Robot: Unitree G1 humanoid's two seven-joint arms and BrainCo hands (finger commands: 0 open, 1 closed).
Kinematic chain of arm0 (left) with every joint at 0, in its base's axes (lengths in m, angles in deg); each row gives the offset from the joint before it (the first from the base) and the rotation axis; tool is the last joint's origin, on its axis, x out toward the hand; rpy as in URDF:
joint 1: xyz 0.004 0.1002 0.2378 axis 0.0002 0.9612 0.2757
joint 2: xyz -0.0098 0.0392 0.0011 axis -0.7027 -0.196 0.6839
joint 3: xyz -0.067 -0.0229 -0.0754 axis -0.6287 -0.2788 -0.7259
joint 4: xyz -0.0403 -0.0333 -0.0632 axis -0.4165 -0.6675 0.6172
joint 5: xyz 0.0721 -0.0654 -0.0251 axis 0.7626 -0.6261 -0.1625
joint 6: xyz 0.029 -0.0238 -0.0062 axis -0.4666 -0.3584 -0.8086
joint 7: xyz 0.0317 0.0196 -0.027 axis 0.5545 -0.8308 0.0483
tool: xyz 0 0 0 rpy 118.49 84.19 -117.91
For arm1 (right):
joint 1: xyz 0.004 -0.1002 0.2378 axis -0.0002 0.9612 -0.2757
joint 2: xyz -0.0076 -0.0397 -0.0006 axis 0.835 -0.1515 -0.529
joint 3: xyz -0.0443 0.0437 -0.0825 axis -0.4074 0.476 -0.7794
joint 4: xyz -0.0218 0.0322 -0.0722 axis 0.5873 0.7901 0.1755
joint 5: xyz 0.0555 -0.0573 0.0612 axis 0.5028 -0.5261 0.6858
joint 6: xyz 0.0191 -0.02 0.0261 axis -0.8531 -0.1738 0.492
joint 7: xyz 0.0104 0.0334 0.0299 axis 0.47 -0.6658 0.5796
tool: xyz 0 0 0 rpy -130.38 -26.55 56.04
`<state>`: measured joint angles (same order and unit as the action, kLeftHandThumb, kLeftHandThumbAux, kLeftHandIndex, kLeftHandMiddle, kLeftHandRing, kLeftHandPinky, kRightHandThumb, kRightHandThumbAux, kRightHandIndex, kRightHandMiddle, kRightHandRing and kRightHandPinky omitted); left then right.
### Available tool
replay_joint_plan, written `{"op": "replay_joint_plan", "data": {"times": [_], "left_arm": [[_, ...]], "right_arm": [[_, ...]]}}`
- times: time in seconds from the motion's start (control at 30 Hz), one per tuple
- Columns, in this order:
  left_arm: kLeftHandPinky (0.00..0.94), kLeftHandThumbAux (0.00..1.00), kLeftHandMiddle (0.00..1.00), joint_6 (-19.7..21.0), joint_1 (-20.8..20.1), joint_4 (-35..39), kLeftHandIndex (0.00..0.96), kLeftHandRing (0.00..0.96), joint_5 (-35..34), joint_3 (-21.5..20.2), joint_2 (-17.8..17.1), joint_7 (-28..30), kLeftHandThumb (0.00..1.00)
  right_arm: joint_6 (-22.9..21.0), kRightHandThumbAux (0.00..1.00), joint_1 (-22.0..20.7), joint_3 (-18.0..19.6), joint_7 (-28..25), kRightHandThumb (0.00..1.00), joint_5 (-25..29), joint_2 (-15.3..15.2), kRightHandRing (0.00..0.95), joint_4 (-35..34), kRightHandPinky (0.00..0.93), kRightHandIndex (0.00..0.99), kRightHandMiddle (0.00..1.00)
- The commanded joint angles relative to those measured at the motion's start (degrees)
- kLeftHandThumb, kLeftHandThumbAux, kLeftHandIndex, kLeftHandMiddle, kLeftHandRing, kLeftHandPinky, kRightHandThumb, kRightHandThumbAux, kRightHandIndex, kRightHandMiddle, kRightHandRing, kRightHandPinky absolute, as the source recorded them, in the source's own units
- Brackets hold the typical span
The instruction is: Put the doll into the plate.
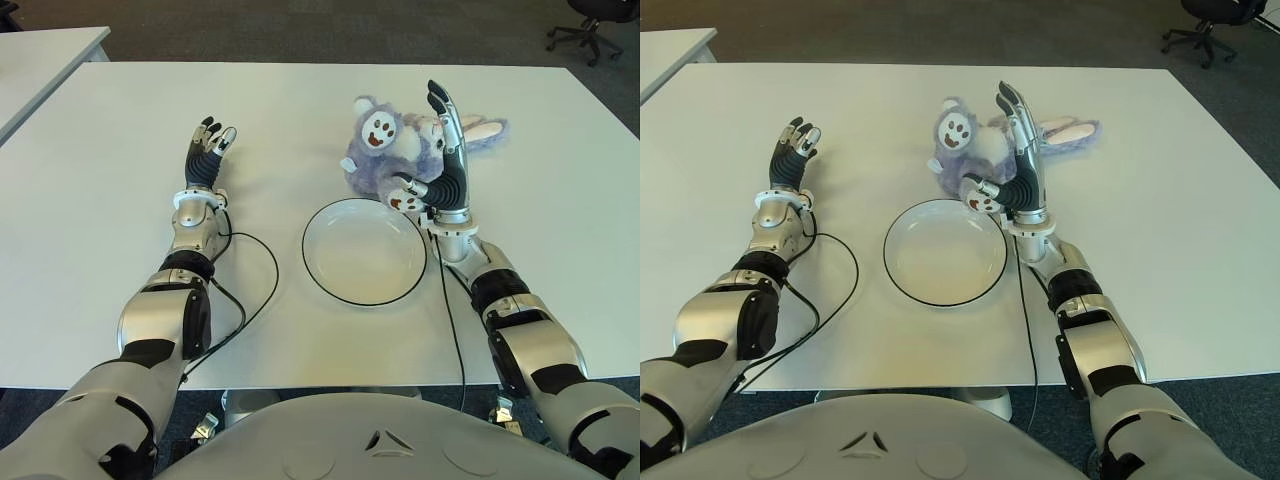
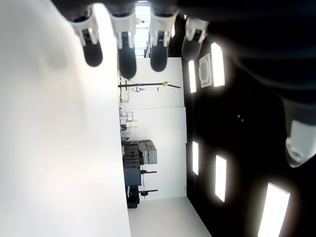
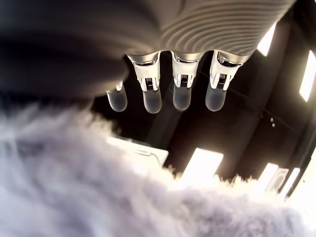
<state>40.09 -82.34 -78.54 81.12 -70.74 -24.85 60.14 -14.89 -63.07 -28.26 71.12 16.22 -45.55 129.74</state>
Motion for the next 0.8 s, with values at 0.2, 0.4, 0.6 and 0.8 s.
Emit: {"op": "replay_joint_plan", "data": {"times": [0.2, 0.4, 0.6, 0.8], "left_arm": [[0.105, 0.474, 0.119, 4.4, 5.9, -4.4, 0.000, 0.132, -0.5, -0.6, 1.1, 2.5, 0.000], [0.111, 0.471, 0.115, 4.3, 5.9, -4.4, 0.000, 0.131, -0.5, -0.5, 1.2, 2.3, 0.000], [0.115, 0.473, 0.118, 4.1, 5.9, -4.3, 0.000, 0.137, -0.5, -0.5, 1.3, 2.2, 0.000], [0.129, 0.473, 0.118, 4.0, 6.0, -4.2, 0.000, 0.137, -0.7, -0.6, 1.4, 2.3, 0.000]], "right_arm": [[3.7, 0.401, 21.1, -1.3, -1.7, 0.221, 6.0, 7.4, 0.083, 10.8, 0.063, 0.053, 0.115], [4.2, 0.418, 20.0, -1.4, -1.9, 0.225, 5.1, 6.7, 0.085, 11.5, 0.076, 0.068, 0.114], [3.2, 0.417, 19.5, -2.0, 0.1, 0.227, 2.2, 5.6, 0.075, 11.2, 0.077, 0.087, 0.102], [3.3, 0.417, 19.1, -2.5, 0.7, 0.237, 1.2, 5.2, 0.070, 11.1, 0.077, 0.097, 0.098]]}}
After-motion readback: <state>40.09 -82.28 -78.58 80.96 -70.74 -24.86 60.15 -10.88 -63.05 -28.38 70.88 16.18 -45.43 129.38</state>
